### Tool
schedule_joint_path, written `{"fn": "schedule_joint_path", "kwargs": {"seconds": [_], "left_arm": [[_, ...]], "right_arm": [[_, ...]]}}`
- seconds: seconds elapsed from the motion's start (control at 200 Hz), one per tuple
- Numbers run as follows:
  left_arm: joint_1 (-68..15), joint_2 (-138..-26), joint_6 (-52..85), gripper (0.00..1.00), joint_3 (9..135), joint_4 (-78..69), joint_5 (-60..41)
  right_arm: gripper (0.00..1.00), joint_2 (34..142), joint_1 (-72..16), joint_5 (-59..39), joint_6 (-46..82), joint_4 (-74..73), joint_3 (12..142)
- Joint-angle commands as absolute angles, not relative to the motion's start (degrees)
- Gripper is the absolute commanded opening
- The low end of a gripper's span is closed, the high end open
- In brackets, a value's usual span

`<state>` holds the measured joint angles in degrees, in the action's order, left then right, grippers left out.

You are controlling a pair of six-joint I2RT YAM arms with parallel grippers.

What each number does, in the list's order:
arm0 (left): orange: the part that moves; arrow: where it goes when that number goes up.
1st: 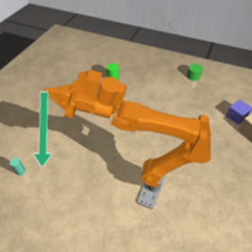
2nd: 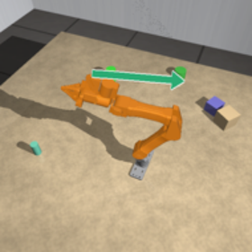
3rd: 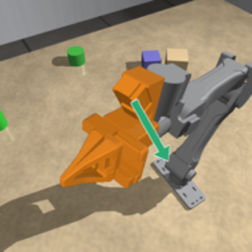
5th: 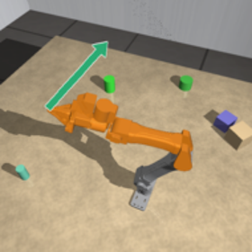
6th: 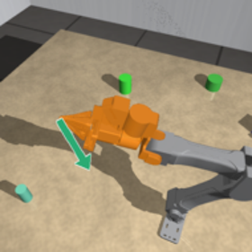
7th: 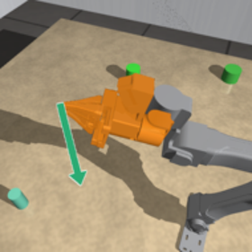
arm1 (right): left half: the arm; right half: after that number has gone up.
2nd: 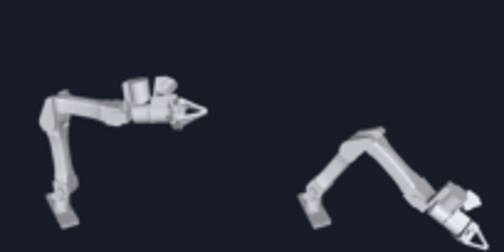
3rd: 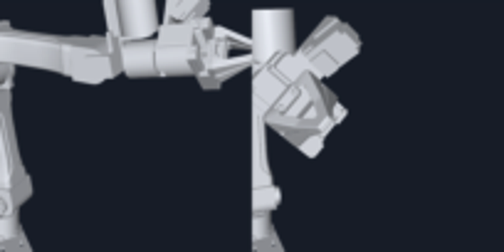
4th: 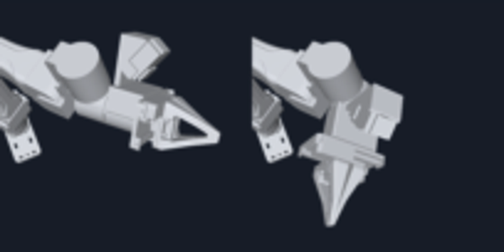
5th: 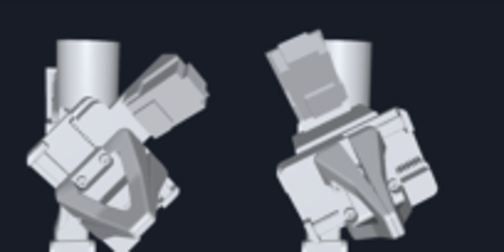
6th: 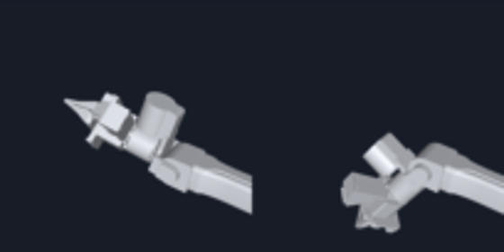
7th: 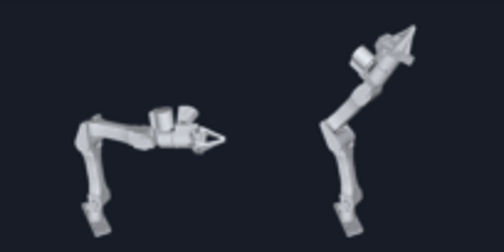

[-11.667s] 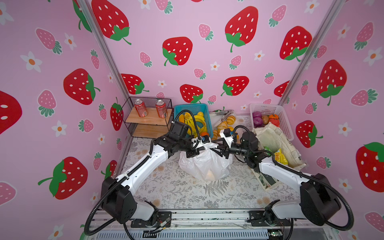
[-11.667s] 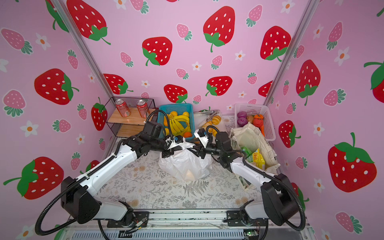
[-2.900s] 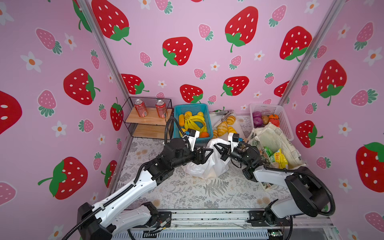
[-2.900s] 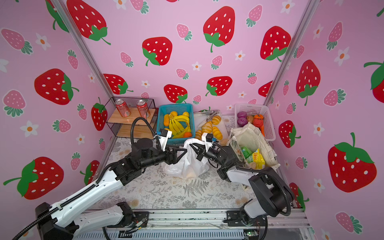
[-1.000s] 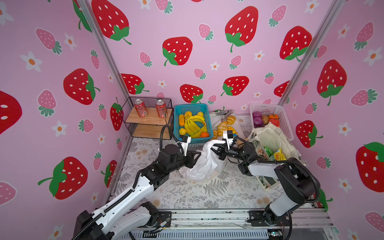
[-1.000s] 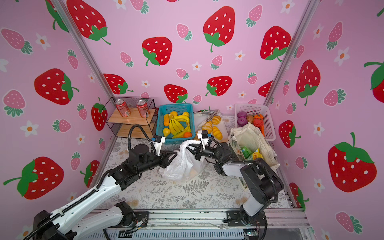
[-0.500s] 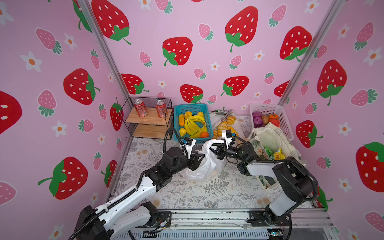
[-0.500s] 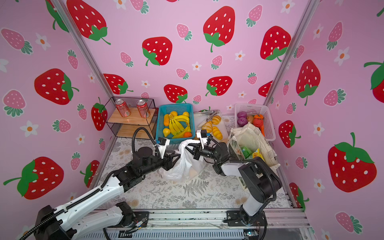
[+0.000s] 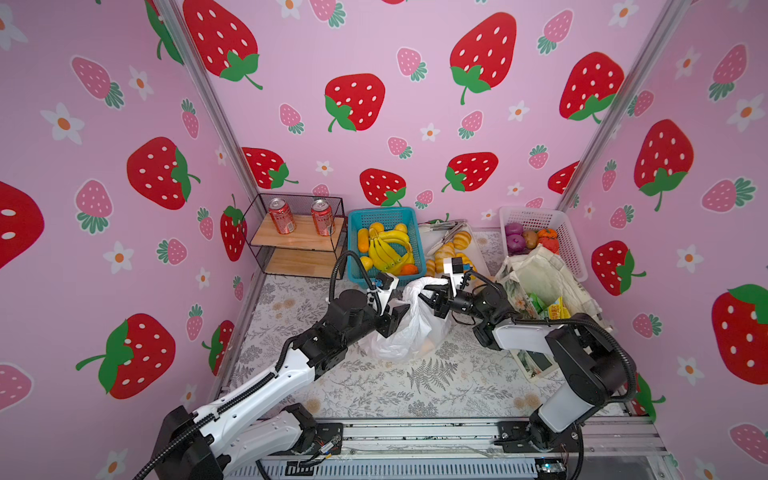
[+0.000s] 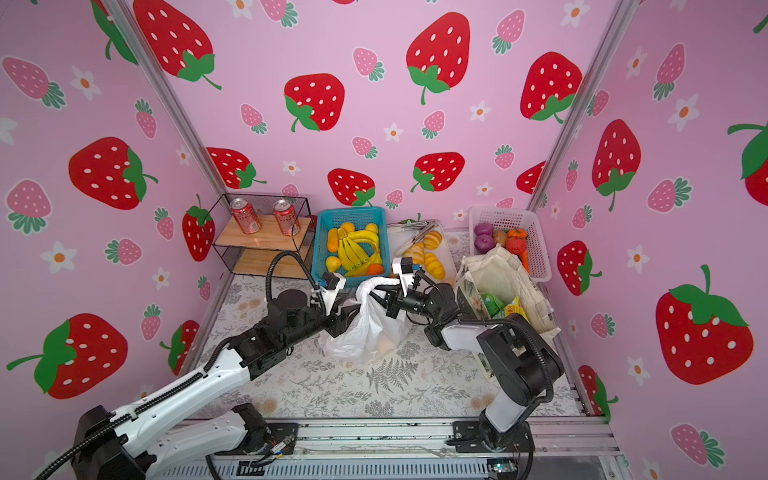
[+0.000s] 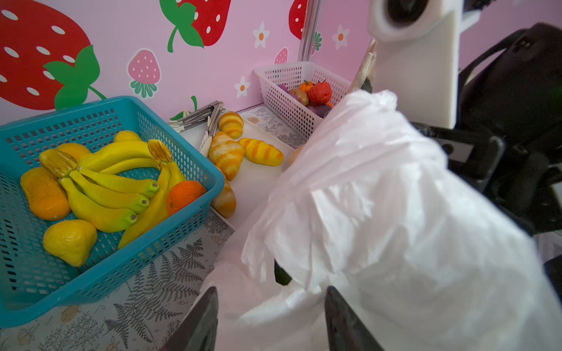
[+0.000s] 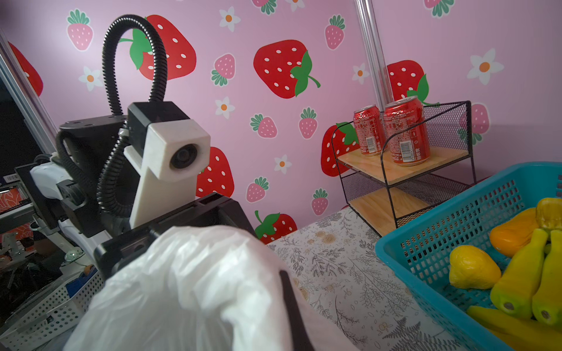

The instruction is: Place the mixed food into the grocery bags and tie them

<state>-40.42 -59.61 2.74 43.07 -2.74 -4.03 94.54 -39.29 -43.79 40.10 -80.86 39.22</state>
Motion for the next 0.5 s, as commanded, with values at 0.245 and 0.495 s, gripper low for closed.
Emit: {"fn": "schedule_joint_path", "kwargs": {"seconds": [0.245,0.495], "left_arm": [[-40.72,-59.68,-4.96,0.49,47.96,-5.00,-0.52],[-40.69,-59.28,-8.82,0.43,47.99,-4.47,-0.26]], "right_arm": [[0.00,93.89,-39.81,-44.30,39.03,-83.02,41.09],[0.00,94.00,-39.95,-44.50,38.85,-82.43,41.54]]}}
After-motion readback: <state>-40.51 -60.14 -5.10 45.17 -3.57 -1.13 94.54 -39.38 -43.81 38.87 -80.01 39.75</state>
